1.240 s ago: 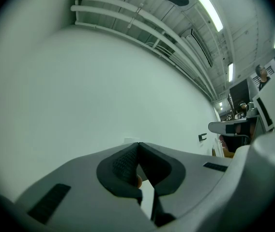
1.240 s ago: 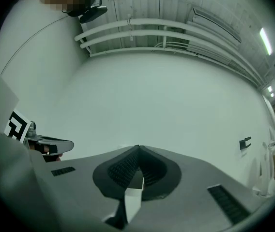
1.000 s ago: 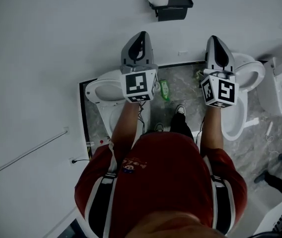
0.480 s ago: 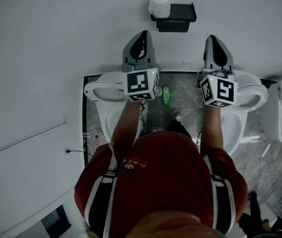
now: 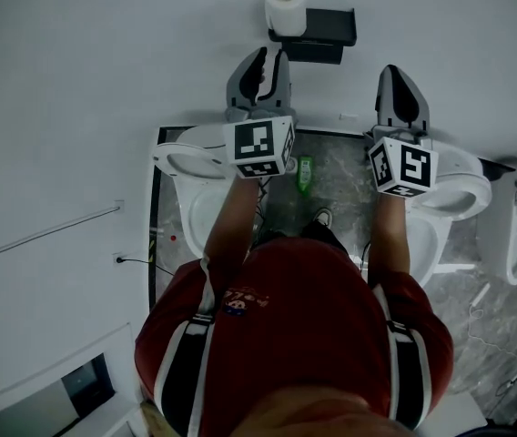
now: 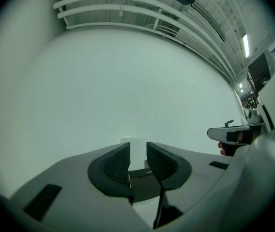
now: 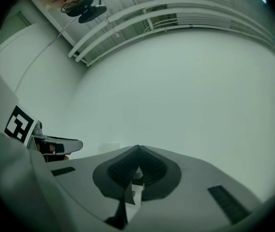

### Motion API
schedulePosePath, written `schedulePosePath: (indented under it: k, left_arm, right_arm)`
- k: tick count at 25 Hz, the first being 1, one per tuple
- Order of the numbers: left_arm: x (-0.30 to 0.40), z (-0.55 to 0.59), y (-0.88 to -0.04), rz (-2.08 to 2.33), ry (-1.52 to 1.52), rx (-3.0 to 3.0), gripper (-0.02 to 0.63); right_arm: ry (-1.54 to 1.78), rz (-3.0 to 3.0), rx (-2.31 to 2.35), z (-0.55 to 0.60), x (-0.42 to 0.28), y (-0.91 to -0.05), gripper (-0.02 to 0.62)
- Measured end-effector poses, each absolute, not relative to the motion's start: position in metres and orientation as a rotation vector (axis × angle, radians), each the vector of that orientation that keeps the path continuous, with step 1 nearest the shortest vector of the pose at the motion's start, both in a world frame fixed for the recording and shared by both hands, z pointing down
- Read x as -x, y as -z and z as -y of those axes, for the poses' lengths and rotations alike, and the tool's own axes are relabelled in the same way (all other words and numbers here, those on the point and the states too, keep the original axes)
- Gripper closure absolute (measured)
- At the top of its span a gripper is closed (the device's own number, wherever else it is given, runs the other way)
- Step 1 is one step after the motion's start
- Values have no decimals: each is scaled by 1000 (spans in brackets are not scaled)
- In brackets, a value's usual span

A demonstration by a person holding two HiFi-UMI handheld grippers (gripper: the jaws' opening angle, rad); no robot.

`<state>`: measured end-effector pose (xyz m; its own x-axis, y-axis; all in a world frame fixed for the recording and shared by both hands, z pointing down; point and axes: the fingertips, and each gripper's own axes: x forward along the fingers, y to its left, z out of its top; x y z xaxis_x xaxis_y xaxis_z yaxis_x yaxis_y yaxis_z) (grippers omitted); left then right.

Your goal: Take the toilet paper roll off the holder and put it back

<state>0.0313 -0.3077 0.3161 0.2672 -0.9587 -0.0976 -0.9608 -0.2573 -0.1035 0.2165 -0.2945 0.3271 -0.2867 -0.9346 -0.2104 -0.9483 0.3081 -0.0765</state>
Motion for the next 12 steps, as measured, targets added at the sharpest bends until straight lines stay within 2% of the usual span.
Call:
schedulePosePath:
  k: [8, 12]
  left_arm:
    - [-45, 335, -323, -1851, 0, 2446, 318]
    - [-42, 359, -335, -1869, 35, 2481, 269]
  right_arm:
    - [-76, -2399, 1693, 312, -219, -334, 588]
    - [-84, -2397, 1704, 324, -218, -334, 588]
